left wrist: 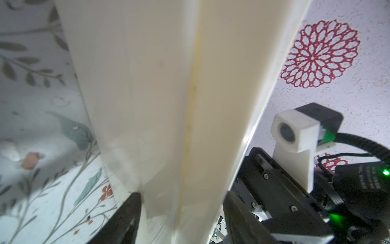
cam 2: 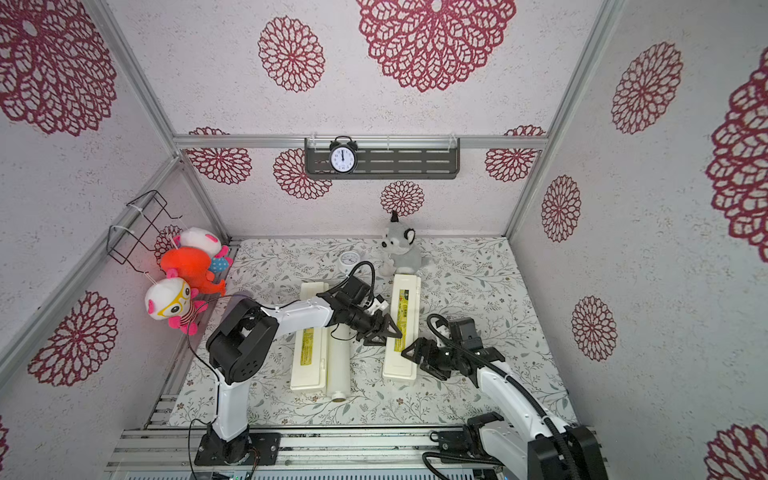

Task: Put plastic wrap rolls into dispensers
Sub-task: Close the lid on the plastic wrap cutting box.

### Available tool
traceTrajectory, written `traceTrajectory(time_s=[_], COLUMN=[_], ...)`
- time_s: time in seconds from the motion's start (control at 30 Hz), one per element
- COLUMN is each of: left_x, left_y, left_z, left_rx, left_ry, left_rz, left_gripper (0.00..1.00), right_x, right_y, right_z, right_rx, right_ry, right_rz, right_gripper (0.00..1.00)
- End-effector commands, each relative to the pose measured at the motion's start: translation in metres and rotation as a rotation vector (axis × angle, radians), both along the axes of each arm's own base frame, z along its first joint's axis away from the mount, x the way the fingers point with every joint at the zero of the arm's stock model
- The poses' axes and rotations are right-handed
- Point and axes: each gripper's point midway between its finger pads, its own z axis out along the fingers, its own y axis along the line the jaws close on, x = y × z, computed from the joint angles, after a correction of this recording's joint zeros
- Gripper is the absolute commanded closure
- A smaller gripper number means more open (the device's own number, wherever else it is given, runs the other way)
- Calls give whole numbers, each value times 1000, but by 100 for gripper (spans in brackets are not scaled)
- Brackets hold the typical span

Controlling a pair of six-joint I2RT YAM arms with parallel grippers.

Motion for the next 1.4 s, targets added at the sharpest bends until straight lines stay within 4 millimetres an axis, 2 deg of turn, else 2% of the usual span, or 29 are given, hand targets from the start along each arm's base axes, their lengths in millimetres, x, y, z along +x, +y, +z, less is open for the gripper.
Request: traceTrajectory(time_s=[0.0, 0.17, 0.3, 0.47, 0.7, 0.87, 1.07, 1.2, 1.37], left_x=[9, 40, 74, 110, 134, 141, 133, 132, 131], left_y=[16, 19, 21, 16, -1, -11, -18, -18, -21], left_z=[-31, -22, -12, -4, -10, -11, -21, -21, -22], left_rx=[97, 67, 43, 7, -32, -75, -68, -68, -70], left_ry=[25, 1, -30, -65, -67, -56, -26, -24, -20], left_rz=[46, 86, 130, 161, 181, 204, 191, 196, 192], left_gripper=[34, 34, 33, 32, 31, 33, 37, 37, 39], right_x=[22, 57, 94, 139, 183, 196, 199, 201, 199], right_y=[-8, -20, -34, -34, -28, -20, -11, -6, -7], right_z=[11, 15, 17, 20, 15, 18, 19, 24, 24], right_rx=[-31, -43, -38, -6, 51, 122, 215, 290, 278], right_ry=[-75, -114, -142, -175, -187, -203, -213, -216, -210], right_rz=[-7, -22, -56, -61, -52, -42, -33, -40, -36], right_gripper=[13, 14, 16, 20, 25, 30, 39, 51, 60])
